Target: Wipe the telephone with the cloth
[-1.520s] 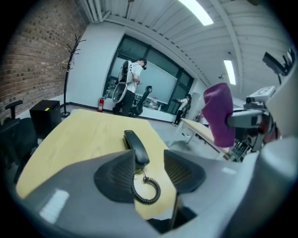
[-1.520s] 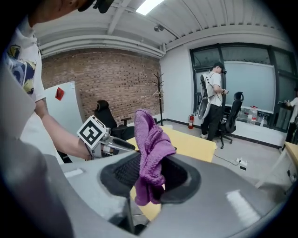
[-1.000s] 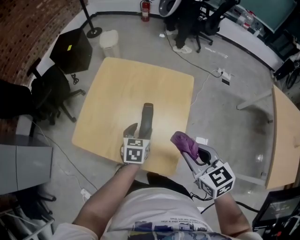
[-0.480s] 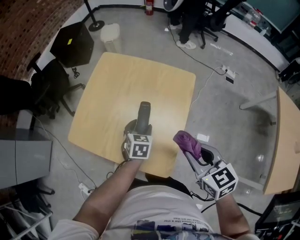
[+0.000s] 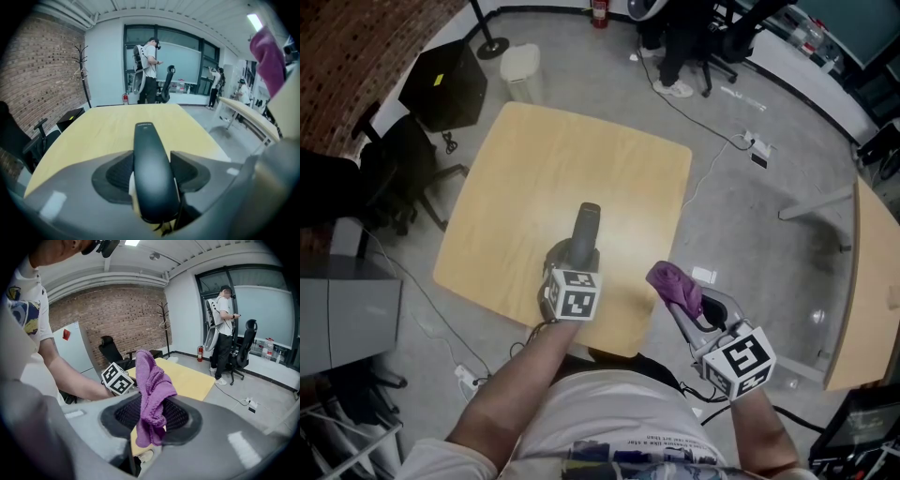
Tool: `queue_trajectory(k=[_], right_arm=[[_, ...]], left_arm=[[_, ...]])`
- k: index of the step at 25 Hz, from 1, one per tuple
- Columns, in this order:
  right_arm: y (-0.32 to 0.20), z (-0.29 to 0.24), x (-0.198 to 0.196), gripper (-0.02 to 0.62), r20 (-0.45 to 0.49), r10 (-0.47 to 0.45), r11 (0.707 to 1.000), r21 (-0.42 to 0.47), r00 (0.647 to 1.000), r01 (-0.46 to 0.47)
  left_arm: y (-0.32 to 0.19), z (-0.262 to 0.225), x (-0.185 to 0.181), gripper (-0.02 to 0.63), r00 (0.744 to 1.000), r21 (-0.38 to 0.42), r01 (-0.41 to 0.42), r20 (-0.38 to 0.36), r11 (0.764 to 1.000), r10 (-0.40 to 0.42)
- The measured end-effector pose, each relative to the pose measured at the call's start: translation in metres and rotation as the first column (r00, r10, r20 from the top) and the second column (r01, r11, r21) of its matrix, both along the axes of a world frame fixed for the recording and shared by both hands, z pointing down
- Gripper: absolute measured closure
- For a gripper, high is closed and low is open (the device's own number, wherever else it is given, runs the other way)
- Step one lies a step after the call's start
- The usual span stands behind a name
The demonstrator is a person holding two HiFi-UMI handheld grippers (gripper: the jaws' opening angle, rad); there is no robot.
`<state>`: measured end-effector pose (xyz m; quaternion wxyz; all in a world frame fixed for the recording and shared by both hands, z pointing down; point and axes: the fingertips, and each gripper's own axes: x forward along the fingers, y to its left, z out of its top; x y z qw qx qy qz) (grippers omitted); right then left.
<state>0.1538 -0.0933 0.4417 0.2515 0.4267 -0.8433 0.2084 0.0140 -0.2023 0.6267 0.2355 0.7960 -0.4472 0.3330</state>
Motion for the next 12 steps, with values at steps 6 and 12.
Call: queue_trajectory(k=[6, 12], right_arm=[[-0.007, -0.002, -0.006, 0.479, -0.005, -0.003, 1.0, 0.016, 1.0, 0.003], [-0.016, -0.01, -0.015, 0.479, -0.012, -0.006, 0.999, 0.048, 1.0, 0.006]], left_arm=[[0.002, -0.014, -0.002, 0.351, 0.997, 0.055, -0.071, -0.018, 0.996, 0.072], [0.008, -0.05, -0.002, 0.353, 0.986, 0.149, -0.15, -0.055, 0.977, 0.16]])
